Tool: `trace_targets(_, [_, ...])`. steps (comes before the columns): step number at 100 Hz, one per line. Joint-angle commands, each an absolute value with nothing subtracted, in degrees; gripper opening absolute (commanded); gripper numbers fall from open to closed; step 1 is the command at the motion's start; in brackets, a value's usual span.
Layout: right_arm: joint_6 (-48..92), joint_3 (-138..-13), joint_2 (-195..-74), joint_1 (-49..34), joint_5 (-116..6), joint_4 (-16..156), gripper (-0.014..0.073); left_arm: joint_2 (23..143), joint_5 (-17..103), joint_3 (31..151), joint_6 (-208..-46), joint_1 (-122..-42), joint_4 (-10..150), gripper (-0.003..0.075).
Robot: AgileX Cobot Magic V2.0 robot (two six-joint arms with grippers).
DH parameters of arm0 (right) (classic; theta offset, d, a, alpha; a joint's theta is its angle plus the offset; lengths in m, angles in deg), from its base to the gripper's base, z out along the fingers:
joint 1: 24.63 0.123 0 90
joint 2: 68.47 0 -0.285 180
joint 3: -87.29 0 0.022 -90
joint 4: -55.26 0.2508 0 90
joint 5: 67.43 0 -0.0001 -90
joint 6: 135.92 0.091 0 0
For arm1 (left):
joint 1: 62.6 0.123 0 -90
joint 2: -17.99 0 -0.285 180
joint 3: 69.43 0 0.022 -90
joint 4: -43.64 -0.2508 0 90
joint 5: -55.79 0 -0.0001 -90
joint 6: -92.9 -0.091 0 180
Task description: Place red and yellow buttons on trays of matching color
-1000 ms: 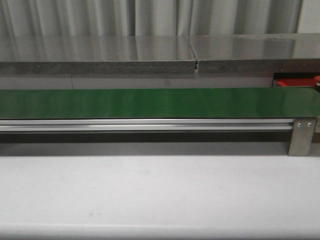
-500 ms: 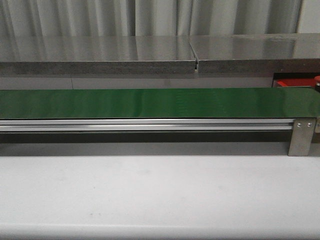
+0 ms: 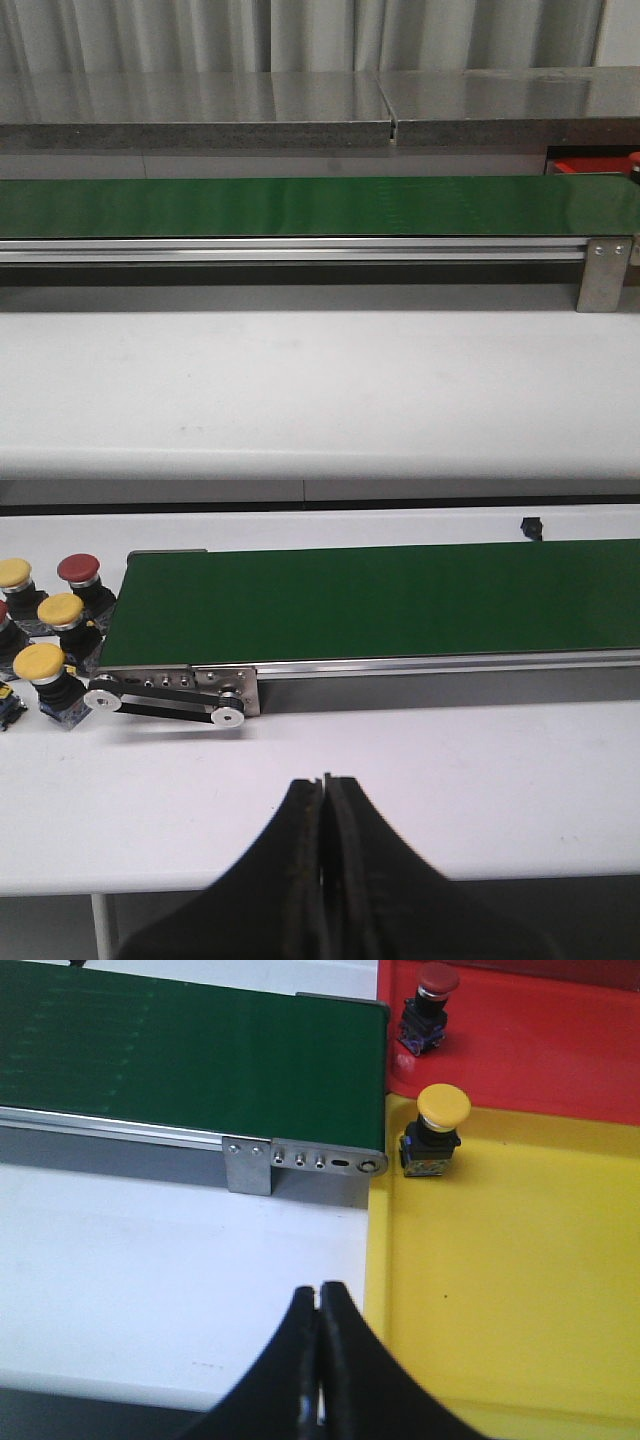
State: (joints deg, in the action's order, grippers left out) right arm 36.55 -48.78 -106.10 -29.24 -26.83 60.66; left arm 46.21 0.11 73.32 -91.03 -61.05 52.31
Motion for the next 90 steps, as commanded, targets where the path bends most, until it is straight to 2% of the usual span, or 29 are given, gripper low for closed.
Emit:
trace_targets(1, [35.92, -50.25, -106.21, -29.16, -30.63, 61.01, -0.0074, 46.81, 4.02, 74.77, -90.87, -61.41, 52.89, -0.002])
trace_targets(90, [35.92, -50.25, -106.27, -29.16, -30.63, 61.01, -0.0074, 46.81, 6.11, 74.63, -90.87, -61.41, 52.87, -0.002])
